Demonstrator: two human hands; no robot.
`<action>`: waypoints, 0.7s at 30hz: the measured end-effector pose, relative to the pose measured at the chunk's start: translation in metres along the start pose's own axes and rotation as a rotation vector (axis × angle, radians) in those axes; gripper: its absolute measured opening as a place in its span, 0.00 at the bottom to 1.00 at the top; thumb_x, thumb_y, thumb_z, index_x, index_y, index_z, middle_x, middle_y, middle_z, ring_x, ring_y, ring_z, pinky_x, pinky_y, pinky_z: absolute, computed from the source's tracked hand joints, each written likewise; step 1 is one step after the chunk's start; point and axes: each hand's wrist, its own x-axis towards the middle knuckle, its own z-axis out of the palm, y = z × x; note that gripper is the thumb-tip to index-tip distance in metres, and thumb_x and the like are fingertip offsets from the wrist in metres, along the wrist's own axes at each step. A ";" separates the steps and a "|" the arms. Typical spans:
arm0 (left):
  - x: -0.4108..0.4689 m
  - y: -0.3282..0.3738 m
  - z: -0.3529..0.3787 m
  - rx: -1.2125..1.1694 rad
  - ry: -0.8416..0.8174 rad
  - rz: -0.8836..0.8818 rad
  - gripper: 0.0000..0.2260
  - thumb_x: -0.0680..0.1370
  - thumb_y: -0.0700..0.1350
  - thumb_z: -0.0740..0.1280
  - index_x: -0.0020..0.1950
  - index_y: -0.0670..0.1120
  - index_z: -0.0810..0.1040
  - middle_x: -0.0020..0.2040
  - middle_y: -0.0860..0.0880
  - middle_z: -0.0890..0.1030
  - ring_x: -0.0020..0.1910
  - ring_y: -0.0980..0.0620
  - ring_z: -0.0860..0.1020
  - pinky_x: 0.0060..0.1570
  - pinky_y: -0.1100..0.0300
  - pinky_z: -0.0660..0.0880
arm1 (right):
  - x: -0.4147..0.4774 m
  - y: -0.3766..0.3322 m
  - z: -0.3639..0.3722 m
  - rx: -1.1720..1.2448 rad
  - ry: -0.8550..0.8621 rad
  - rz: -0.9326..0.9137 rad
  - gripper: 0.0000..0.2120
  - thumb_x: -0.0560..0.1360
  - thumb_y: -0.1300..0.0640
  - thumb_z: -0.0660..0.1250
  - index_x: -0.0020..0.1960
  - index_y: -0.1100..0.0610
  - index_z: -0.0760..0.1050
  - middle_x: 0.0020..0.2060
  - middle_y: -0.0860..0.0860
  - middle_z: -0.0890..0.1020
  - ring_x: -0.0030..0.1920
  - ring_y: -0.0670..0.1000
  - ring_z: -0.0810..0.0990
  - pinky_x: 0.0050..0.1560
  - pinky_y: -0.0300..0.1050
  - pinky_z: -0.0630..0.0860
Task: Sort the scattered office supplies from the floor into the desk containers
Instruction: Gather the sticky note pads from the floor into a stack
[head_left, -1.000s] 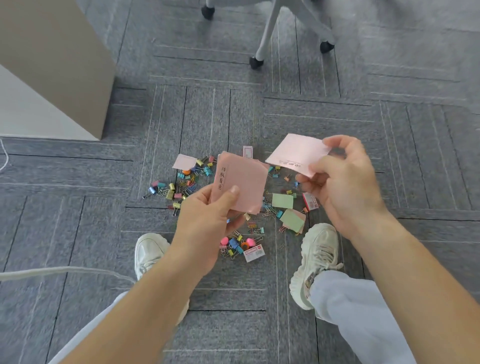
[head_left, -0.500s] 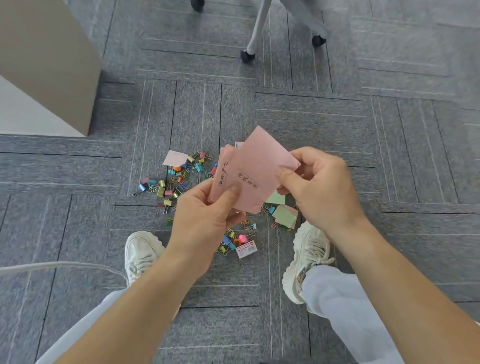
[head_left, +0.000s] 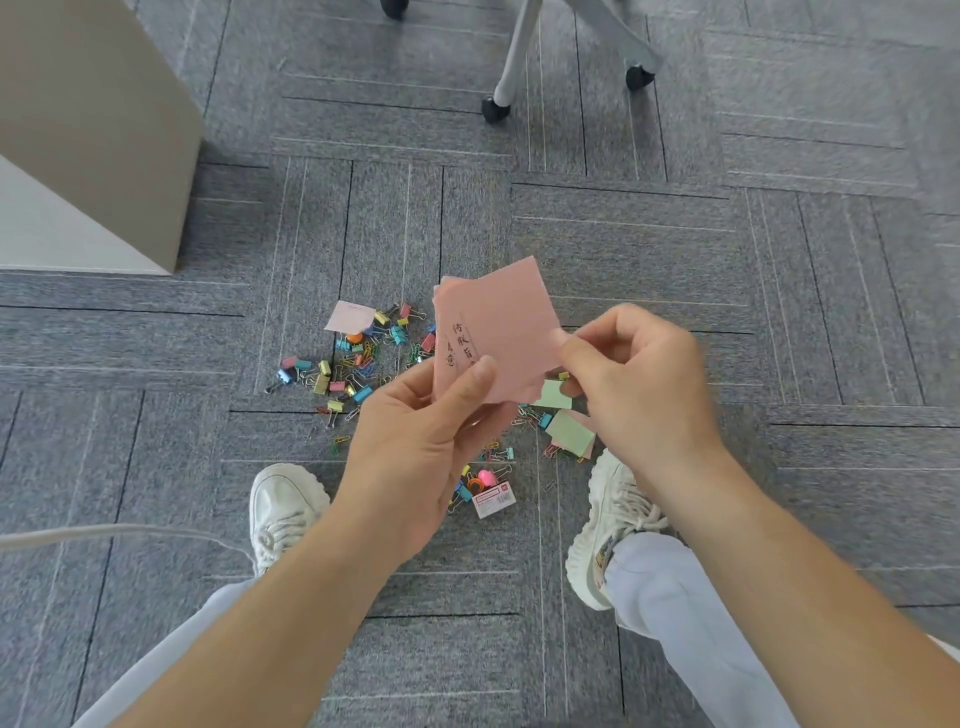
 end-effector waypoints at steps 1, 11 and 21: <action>0.000 0.000 0.001 -0.006 -0.008 0.007 0.13 0.68 0.39 0.70 0.52 0.39 0.80 0.51 0.41 0.85 0.52 0.45 0.84 0.49 0.55 0.82 | -0.001 0.000 0.001 0.004 -0.008 0.023 0.07 0.70 0.49 0.73 0.38 0.51 0.79 0.30 0.47 0.83 0.37 0.54 0.83 0.45 0.61 0.81; 0.003 -0.007 -0.001 0.177 0.071 0.126 0.03 0.76 0.38 0.67 0.46 0.41 0.81 0.42 0.44 0.86 0.44 0.50 0.85 0.44 0.57 0.82 | -0.003 0.002 0.000 -0.246 -0.233 0.014 0.11 0.73 0.49 0.73 0.34 0.51 0.78 0.29 0.41 0.79 0.30 0.38 0.73 0.33 0.35 0.65; 0.006 -0.004 -0.003 0.213 0.100 0.130 0.03 0.75 0.36 0.69 0.44 0.43 0.81 0.38 0.47 0.85 0.37 0.53 0.83 0.40 0.59 0.82 | 0.004 0.012 -0.001 -0.243 -0.309 -0.089 0.10 0.72 0.48 0.75 0.38 0.52 0.80 0.34 0.45 0.82 0.30 0.40 0.73 0.36 0.39 0.68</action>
